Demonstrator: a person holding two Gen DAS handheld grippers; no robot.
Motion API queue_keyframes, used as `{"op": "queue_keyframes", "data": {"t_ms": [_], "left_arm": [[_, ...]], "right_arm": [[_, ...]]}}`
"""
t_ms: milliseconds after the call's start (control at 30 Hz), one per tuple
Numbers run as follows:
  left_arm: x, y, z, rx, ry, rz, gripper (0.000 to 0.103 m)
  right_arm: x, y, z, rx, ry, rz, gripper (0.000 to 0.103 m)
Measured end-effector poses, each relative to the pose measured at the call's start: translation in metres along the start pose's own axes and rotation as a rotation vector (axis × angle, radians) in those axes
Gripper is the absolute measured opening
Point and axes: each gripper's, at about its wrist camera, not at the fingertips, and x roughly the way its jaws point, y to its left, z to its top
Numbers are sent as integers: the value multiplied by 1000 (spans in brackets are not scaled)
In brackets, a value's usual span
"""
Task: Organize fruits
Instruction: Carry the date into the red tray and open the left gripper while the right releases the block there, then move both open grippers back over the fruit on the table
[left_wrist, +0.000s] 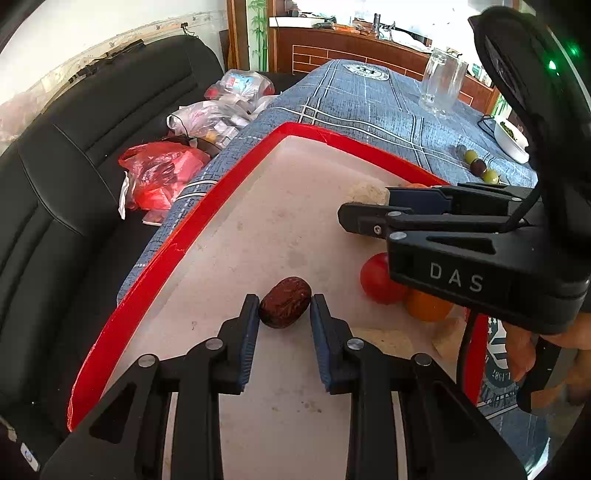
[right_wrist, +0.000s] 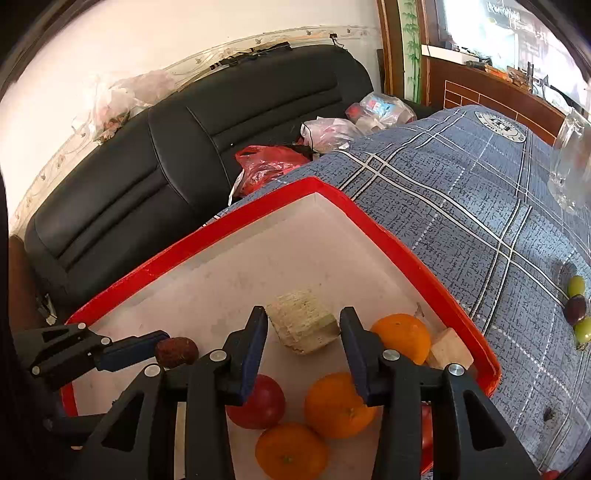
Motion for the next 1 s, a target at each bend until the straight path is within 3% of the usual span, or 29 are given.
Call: {"op": "queue_keyframes", "data": {"t_ms": [267,433,867,933,1000], "left_arm": [[-2,1,-1,-12,-7,-5,26],[-3,0,-2,-16,-5,-7,27],[-6,-6,-4,-36,6,-73,27],[-8,-8,-4,-37,-1,-62,39],[-14,-10,-3,-35,-32,-45,65]], "right_arm": [[-7,1,-6,9,2,-7,42],[-12,3,-11,6,-3,-20,49],[-47,3,-20,47,-58,8,49],[-61,0,-25,64,-86,22,52],[-76,-4,-32,86,-109,29,56]]}}
